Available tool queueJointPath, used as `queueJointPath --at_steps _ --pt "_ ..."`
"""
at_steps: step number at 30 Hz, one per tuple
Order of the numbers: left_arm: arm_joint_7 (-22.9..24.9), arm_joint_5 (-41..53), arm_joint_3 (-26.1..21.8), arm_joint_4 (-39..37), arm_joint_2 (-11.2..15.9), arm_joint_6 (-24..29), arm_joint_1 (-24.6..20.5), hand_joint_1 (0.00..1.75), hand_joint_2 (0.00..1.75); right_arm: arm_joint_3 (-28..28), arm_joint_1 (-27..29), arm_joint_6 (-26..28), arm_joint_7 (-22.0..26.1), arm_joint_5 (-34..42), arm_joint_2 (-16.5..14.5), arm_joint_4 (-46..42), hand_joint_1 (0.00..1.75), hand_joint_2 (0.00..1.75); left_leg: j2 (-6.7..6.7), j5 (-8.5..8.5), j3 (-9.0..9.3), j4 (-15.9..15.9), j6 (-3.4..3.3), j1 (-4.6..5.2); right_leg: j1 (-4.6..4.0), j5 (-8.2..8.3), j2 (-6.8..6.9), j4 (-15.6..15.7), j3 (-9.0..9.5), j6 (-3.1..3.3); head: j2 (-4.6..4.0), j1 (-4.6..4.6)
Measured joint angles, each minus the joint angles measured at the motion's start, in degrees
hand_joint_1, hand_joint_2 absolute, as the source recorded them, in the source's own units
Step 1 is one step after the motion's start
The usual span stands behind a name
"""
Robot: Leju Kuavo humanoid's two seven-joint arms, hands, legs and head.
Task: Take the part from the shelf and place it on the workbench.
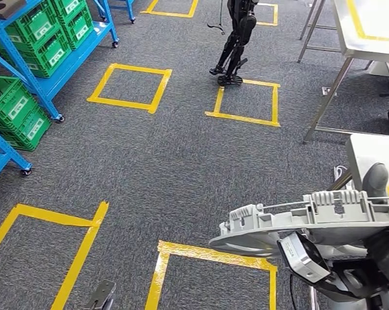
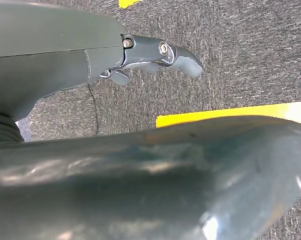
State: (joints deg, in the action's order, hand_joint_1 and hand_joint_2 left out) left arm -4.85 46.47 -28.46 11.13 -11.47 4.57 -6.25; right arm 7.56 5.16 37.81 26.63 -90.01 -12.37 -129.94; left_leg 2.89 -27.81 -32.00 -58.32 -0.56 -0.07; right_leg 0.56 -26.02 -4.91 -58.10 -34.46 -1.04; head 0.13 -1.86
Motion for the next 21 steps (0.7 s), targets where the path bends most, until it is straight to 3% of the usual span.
queueJointPath --at_steps 6,10,12,14,16,17,18,19,21 --pt "0.0 0.0 0.0 0.0 0.0 0.0 0.0 0.00 0.00 0.0 0.0 0.0 0.0 0.0 0.0 0.0 1.75 1.75 0.00 -0.02 -0.01 -0.1 -0.03 0.04 0.04 0.04 -0.01 0.1 0.01 -0.04 0.00 0.00" --pt "0.0 0.0 0.0 0.0 0.1 0.0 0.0 0.00 0.00 0.0 0.1 0.0 0.0 0.0 0.0 -0.1 1.75 1.75 -0.08 0.06 -0.05 -0.2 -0.65 0.21 0.17 0.30 -0.21 0.4 0.03 -0.59 0.00 0.04" --pt "0.0 -0.1 0.0 0.0 0.0 0.0 -0.1 0.00 0.00 0.0 0.1 0.0 0.0 0.0 0.0 -0.2 1.75 1.75 -0.52 0.60 0.37 0.9 -1.07 -0.12 0.09 -0.06 0.58 0.0 -0.39 -0.80 0.00 -0.02" --pt "0.1 -0.2 0.0 0.0 -0.1 0.0 0.0 0.00 0.00 0.0 0.0 0.0 0.1 0.0 0.0 -0.3 1.75 1.75 -1.19 1.07 0.80 1.9 -1.45 -0.40 0.11 -2.56 2.71 -4.0 -2.47 -1.06 0.00 -0.24" --pt "0.3 -0.5 -0.1 0.0 -0.1 0.0 0.1 0.00 0.00 0.1 0.0 0.0 0.2 0.0 0.0 -0.3 1.75 1.75 -1.90 1.05 0.86 2.0 -1.55 -0.37 0.44 -6.10 4.15 -11.7 -6.16 -1.54 0.00 -0.41" --pt "0.4 -0.7 -0.1 0.0 -0.1 0.0 0.2 0.00 0.00 0.1 0.0 0.0 0.2 0.0 0.0 -0.3 1.75 1.75 -2.21 0.97 0.87 2.0 -1.49 -0.40 0.69 -6.84 4.34 -14.4 -7.48 -1.79 0.00 -0.42" --pt "0.5 -0.8 -0.1 0.0 -0.1 0.0 0.2 0.00 0.00 0.1 0.1 0.0 0.2 0.0 0.0 -0.3 1.75 1.75 -2.47 0.83 0.94 1.9 -1.32 -0.47 0.99 -6.54 4.47 -15.2 -7.86 -2.09 0.00 -0.43" --pt "0.5 -0.8 -0.2 0.0 -0.1 0.0 0.2 0.00 0.00 0.1 0.1 0.0 0.3 0.0 0.0 -0.3 1.75 1.75 -2.63 0.64 1.07 1.8 -1.03 -0.62 1.31 -5.10 4.60 -13.4 -6.86 -2.39 0.00 -0.44" --pt "0.6 -0.9 -0.2 0.0 -0.1 0.0 0.2 0.00 0.00 0.2 0.1 0.0 0.4 0.0 0.0 -0.3 1.75 1.75 -2.74 -0.01 1.32 1.3 -0.10 -0.89 1.82 -1.91 4.94 -5.9 -2.68 -3.17 0.00 -0.48"
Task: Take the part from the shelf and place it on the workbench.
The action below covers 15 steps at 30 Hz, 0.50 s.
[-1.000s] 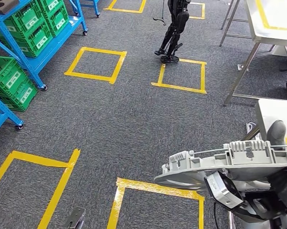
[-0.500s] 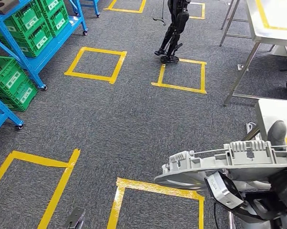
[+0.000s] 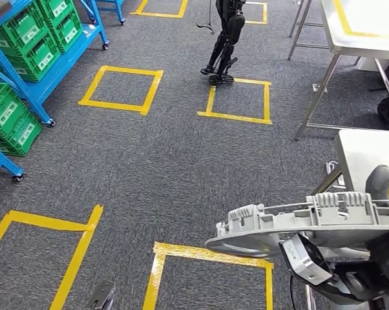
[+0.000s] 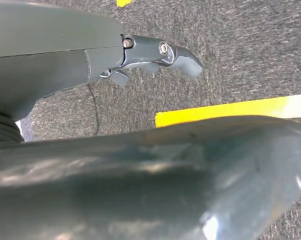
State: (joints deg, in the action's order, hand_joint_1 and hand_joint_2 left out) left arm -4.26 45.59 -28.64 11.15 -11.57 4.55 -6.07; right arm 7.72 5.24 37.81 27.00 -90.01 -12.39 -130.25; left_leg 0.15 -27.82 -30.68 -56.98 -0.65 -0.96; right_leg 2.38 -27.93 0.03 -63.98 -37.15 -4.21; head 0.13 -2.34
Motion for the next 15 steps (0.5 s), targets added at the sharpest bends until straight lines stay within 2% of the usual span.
queueJointPath --at_steps 1,2,5,7,8,10,11,12,13,15 --pt "0.0 0.0 0.0 0.0 0.0 0.0 0.0 0.00 0.00 0.0 0.0 0.0 0.1 0.0 0.0 0.0 1.75 1.75 0.00 -0.36 -0.03 -0.4 0.51 -0.05 0.06 0.72 0.00 3.0 1.79 0.05 0.00 -0.07" --pt "0.1 0.0 0.0 0.0 0.1 0.1 -0.1 0.00 0.00 0.0 0.0 0.0 0.1 0.0 0.0 0.0 1.75 1.75 0.01 -0.62 -0.10 -0.8 0.93 -0.03 -0.02 0.74 -0.05 4.6 2.80 0.31 0.00 -0.04" --pt "0.2 0.0 0.0 0.0 0.0 0.1 0.0 0.00 0.00 0.1 0.1 0.0 0.1 0.0 0.0 0.0 1.75 1.75 0.02 -0.88 -0.15 -1.0 1.65 -0.24 -0.46 0.15 -0.34 4.7 3.06 2.03 0.00 0.23" --pt "0.2 0.1 -0.1 0.0 0.0 0.1 -0.1 0.00 0.00 0.1 0.0 0.0 0.1 0.0 0.0 0.0 1.75 1.75 0.00 -2.25 -0.88 -2.9 1.93 -0.44 -0.60 -0.05 -0.32 4.7 3.34 2.94 0.00 0.33" --pt "0.3 0.1 -0.1 0.0 0.0 0.1 -0.1 0.00 0.00 0.1 0.0 0.0 0.1 0.0 -0.1 0.0 1.75 1.75 0.00 -3.67 -2.12 -5.7 1.97 -0.44 -0.68 -0.15 -0.27 4.8 3.54 3.29 0.00 0.39" --pt "0.3 0.2 -0.1 0.0 0.0 0.1 -0.1 0.00 0.00 0.1 -0.1 0.0 0.1 0.0 -0.1 0.0 1.75 1.75 0.00 -6.93 -6.27 -13.9 1.77 -0.27 -1.02 -0.44 -0.23 4.8 3.85 3.82 0.00 0.49" --pt "0.4 0.2 -0.1 0.0 0.0 0.1 0.0 0.00 0.00 0.2 -0.1 0.0 0.1 0.0 -0.1 0.0 1.75 1.75 0.00 -7.71 -8.22 -17.3 1.57 -0.16 -1.22 -0.60 -0.28 4.8 4.03 4.02 0.00 0.50" --pt "0.4 0.2 -0.1 0.0 0.0 0.1 0.0 0.00 0.00 0.2 -0.1 0.0 0.1 0.0 -0.1 0.0 1.75 1.75 0.00 -7.33 -9.39 -18.8 1.28 -0.01 -1.43 -0.79 -0.38 4.8 4.27 4.19 0.00 0.50" --pt "0.5 0.2 -0.1 0.0 0.0 0.1 0.1 0.00 0.00 0.2 -0.1 0.0 0.1 0.0 -0.1 0.0 1.75 1.75 0.00 -5.77 -9.51 -18.0 0.89 0.17 -1.60 -1.01 -0.52 4.8 4.61 4.30 0.00 0.49" --pt "0.5 0.2 -0.1 0.0 0.0 0.1 0.1 0.00 0.00 0.2 -0.1 0.0 0.1 0.0 -0.1 0.0 1.75 1.75 0.04 -0.78 -7.26 -11.4 -0.14 0.72 -1.83 -1.59 -0.73 4.8 5.52 4.31 0.00 0.49"
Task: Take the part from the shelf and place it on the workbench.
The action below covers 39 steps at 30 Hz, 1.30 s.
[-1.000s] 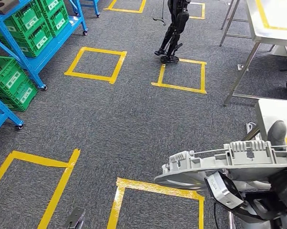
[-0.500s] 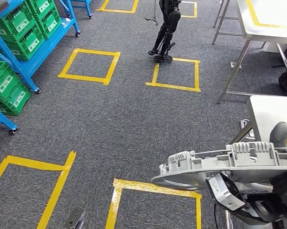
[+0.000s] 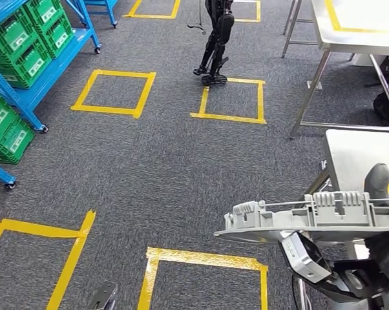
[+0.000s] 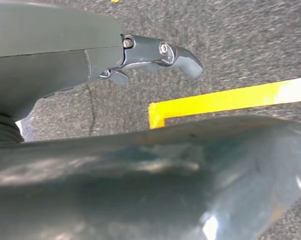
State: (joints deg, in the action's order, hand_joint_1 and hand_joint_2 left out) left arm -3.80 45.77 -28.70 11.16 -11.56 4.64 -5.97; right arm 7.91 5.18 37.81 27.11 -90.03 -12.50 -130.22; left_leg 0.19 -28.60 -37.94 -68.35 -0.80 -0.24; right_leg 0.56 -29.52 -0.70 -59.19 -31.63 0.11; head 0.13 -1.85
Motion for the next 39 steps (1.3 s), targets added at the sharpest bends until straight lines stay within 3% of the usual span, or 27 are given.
queueJointPath --at_steps 2,7,8,10,12,13,14,16,17,19,25,34,39 --pt "0.0 0.0 0.0 0.0 0.1 0.0 -0.1 0.00 0.00 0.0 0.0 0.0 0.0 0.0 0.0 0.0 1.75 1.75 0.02 2.44 2.54 6.1 -0.73 0.54 -0.18 -0.56 -0.12 0.0 0.57 -0.33 0.00 0.02" --pt "0.0 0.0 -0.1 0.1 0.1 0.1 -0.1 0.00 0.00 0.2 0.0 0.0 0.1 0.0 0.0 0.0 1.75 1.75 0.02 1.68 4.18 9.7 -0.87 0.52 -0.08 -1.50 0.09 -0.6 -0.11 -1.69 0.00 0.02" --pt "0.0 0.0 -0.1 0.1 0.0 0.1 -0.1 0.00 0.00 0.2 -0.1 0.0 0.1 0.0 0.0 0.0 1.75 1.75 0.00 1.69 4.59 10.0 -1.04 0.36 -0.05 -2.51 0.16 -2.6 -1.19 -1.93 0.00 -0.10" --pt "0.0 -0.1 -0.1 0.1 0.0 0.1 -0.2 0.00 0.00 0.2 0.0 0.0 0.1 0.0 0.0 0.0 1.75 1.75 -0.05 1.44 5.09 10.2 -1.33 0.30 0.07 -5.20 0.25 -9.9 -5.43 -2.29 0.00 -0.30" --pt "0.0 -0.1 -0.1 0.1 0.0 0.1 -0.2 0.00 0.00 0.2 0.1 0.0 0.1 0.0 0.0 0.0 1.75 1.75 -0.06 0.99 5.44 10.2 -1.40 0.34 0.11 -5.85 0.28 -15.4 -9.48 -2.54 0.00 -0.38" --pt "0.0 -0.1 -0.1 0.1 -0.1 0.1 -0.2 0.00 0.00 0.2 0.1 0.0 0.1 0.0 0.0 0.0 1.75 1.75 -0.05 0.73 5.76 10.2 -1.38 0.35 0.11 -4.54 0.30 -15.3 -10.06 -2.56 0.00 -0.38" --pt "0.0 -0.1 -0.1 0.1 -0.1 0.1 -0.1 0.00 0.00 0.2 0.1 0.0 0.1 0.0 0.0 0.0 1.75 1.75 -0.02 0.41 6.23 10.2 -1.31 0.34 0.11 -2.15 0.35 -12.7 -9.41 -2.51 0.00 -0.41" --pt "0.0 -0.1 -0.2 0.1 -0.1 0.1 -0.1 0.00 0.00 0.2 0.1 0.0 0.1 0.0 0.0 0.0 1.75 1.75 0.05 -0.34 7.17 10.1 -0.97 0.44 -0.01 2.34 0.57 -5.1 -6.18 -2.22 0.00 -0.38" --pt "0.0 -0.1 -0.2 0.1 -0.1 0.1 -0.2 0.00 0.00 0.2 0.0 0.0 0.1 0.0 0.0 0.0 1.75 1.75 0.07 -0.64 7.38 10.0 -0.73 0.53 -0.09 3.34 0.65 -2.1 -4.70 -1.96 0.01 -0.36" --pt "-0.1 -0.1 -0.2 0.1 -0.1 0.1 -0.2 0.00 0.00 0.2 0.0 0.0 0.2 0.0 0.0 0.0 1.75 1.75 0.06 -0.87 7.25 9.8 -0.55 0.76 -0.21 3.24 0.61 -0.1 -3.55 -1.62 0.01 -0.17" --pt "-0.7 -0.1 -0.2 0.1 -0.1 0.2 -0.2 0.00 0.00 0.3 0.1 0.0 0.3 0.0 0.0 0.0 1.75 1.75 0.01 -0.92 7.51 10.4 -0.64 0.77 -0.28 2.79 0.40 0.2 -3.53 -1.02 0.00 -0.04" --pt "-1.0 0.0 -0.2 0.1 -0.2 0.4 -0.2 0.00 0.00 0.3 0.1 0.0 0.3 0.0 0.0 0.0 1.75 1.75 0.01 -0.87 7.52 10.6 0.11 0.59 -0.44 2.74 0.43 0.2 -3.41 -0.81 0.00 -0.07" --pt "-1.0 0.0 -0.2 0.1 -0.2 0.4 -0.2 0.00 0.00 0.3 0.1 0.0 0.5 0.0 0.0 0.0 1.75 1.75 0.01 -0.86 7.58 10.5 0.16 0.63 -0.38 2.79 0.45 0.2 -3.36 -0.81 0.00 -0.07"
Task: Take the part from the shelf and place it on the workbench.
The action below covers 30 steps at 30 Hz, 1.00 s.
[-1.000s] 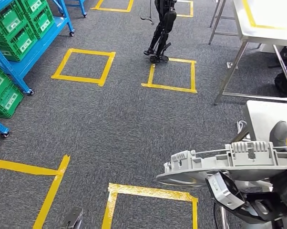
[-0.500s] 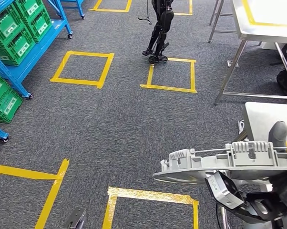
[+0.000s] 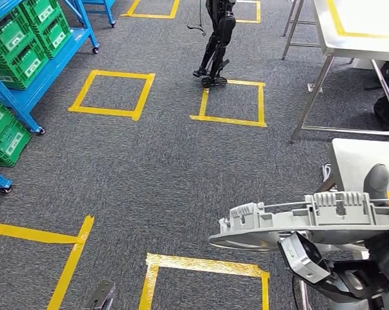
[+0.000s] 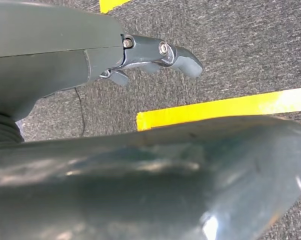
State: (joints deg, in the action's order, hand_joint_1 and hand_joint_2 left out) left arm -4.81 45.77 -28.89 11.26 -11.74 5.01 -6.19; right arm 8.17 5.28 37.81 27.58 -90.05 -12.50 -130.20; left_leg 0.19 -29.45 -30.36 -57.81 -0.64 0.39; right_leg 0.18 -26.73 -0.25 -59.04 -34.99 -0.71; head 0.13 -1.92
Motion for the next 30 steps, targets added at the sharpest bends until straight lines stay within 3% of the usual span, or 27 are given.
queueJointPath --at_steps 6,10,12,14,17,18,19,21,23,24,26,28,30 --pt "2.0 -2.3 -0.9 0.0 0.0 -0.5 0.0 0.00 0.00 -0.3 0.0 0.0 -1.3 0.0 0.0 0.0 1.75 1.75 0.00 -0.07 0.01 -0.2 -0.07 0.12 0.15 0.07 0.01 0.1 0.05 -0.10 0.00 -0.02" --pt "4.0 -4.0 -2.4 0.0 0.2 -1.6 -0.1 0.00 0.00 -1.3 -0.5 0.0 -2.8 0.0 0.0 0.4 1.75 1.75 -0.01 -0.14 -0.18 -0.4 -0.86 0.39 0.40 0.39 0.04 0.4 0.13 -0.66 0.00 0.08" --pt "4.4 -4.2 -2.9 0.0 0.2 -1.8 -0.1 0.00 0.00 -1.8 -0.6 0.0 -3.3 0.0 0.0 0.6 1.75 1.75 -0.26 0.58 0.39 0.8 -1.24 0.04 0.35 0.18 -0.02 0.4 -0.09 -0.95 0.00 0.03" --pt "4.4 -4.0 -3.1 0.0 0.2 -1.8 -0.2 0.00 0.00 -2.2 -0.8 0.0 -3.7 0.0 0.0 0.8 1.75 1.75 -0.73 1.26 1.02 2.0 -1.56 -0.34 0.39 -1.71 -0.06 -2.9 -1.82 -1.32 0.00 -0.08" --pt "4.4 -3.6 -3.3 0.1 0.2 -1.7 -0.2 0.00 0.00 -2.4 -0.9 0.0 -4.1 0.0 0.0 1.2 1.75 1.75 -1.61 1.17 1.18 2.1 -1.54 -0.35 0.84 -5.62 0.00 -13.4 -7.21 -2.07 0.00 -0.13" --pt "4.4 -3.6 -3.3 0.1 0.2 -1.7 -0.2 0.00 0.00 -2.4 -0.8 0.0 -4.1 0.0 0.0 1.4 1.75 1.75 -1.95 1.03 1.27 2.1 -1.38 -0.40 1.02 -5.44 0.09 -14.6 -8.03 -2.31 0.00 -0.13" --pt "4.4 -3.5 -3.4 0.1 0.2 -1.6 -0.2 0.00 0.00 -2.4 -0.8 0.0 -4.1 0.0 0.0 1.5 1.75 1.75 -2.28 0.81 1.42 2.0 -1.15 -0.52 1.22 -4.15 0.30 -13.5 -7.64 -2.55 0.00 -0.13" --pt "4.4 -3.5 -3.6 0.1 0.2 -1.6 -0.2 0.00 0.00 -2.5 -0.9 0.0 -4.2 0.0 0.0 1.7 1.75 1.75 -2.93 0.02 1.90 1.5 -0.41 -0.82 1.48 -0.52 1.79 -6.6 -4.18 -3.11 0.00 -0.13" --pt "4.4 -3.4 -3.7 0.2 0.4 -1.6 -0.2 0.00 0.00 -2.6 -1.0 0.0 -4.2 0.0 0.0 1.9 1.75 1.75 -3.55 -0.94 2.05 0.6 0.45 -0.69 1.22 0.68 3.45 -1.2 -1.29 -2.71 0.00 -0.34" --pt "4.4 -3.3 -3.8 0.2 0.4 -1.6 -0.2 0.00 0.00 -2.6 -1.0 0.0 -4.2 0.0 0.0 2.0 1.75 1.75 -3.90 -1.23 2.06 0.4 0.75 -0.53 0.97 0.18 3.72 -0.8 -1.01 -2.16 0.00 -0.31" --pt "4.4 -3.1 -3.8 0.2 0.5 -1.5 -0.2 0.00 0.00 -2.6 -1.0 0.0 -4.3 0.0 0.0 2.2 1.75 1.75 -4.73 -1.64 2.20 0.3 1.08 -0.47 0.83 -0.06 2.72 -1.0 -1.08 -0.87 0.00 -0.14" --pt "4.3 -2.7 -3.8 0.2 0.5 -1.4 -0.4 0.00 0.00 -2.6 -1.0 0.0 -4.3 0.0 0.0 2.2 1.75 1.75 -3.80 -3.07 1.93 -1.3 1.40 -0.73 0.83 -0.20 1.69 -1.0 -0.99 -0.14 0.00 -0.03" --pt "4.3 -2.3 -3.8 0.2 0.5 -1.3 -0.5 0.00 0.00 -2.6 -1.1 0.0 -4.2 0.0 0.0 2.2 1.75 1.75 -1.74 -6.36 -0.73 -7.3 1.52 -0.91 0.80 -0.30 0.70 -1.0 -0.79 0.38 0.00 0.09"
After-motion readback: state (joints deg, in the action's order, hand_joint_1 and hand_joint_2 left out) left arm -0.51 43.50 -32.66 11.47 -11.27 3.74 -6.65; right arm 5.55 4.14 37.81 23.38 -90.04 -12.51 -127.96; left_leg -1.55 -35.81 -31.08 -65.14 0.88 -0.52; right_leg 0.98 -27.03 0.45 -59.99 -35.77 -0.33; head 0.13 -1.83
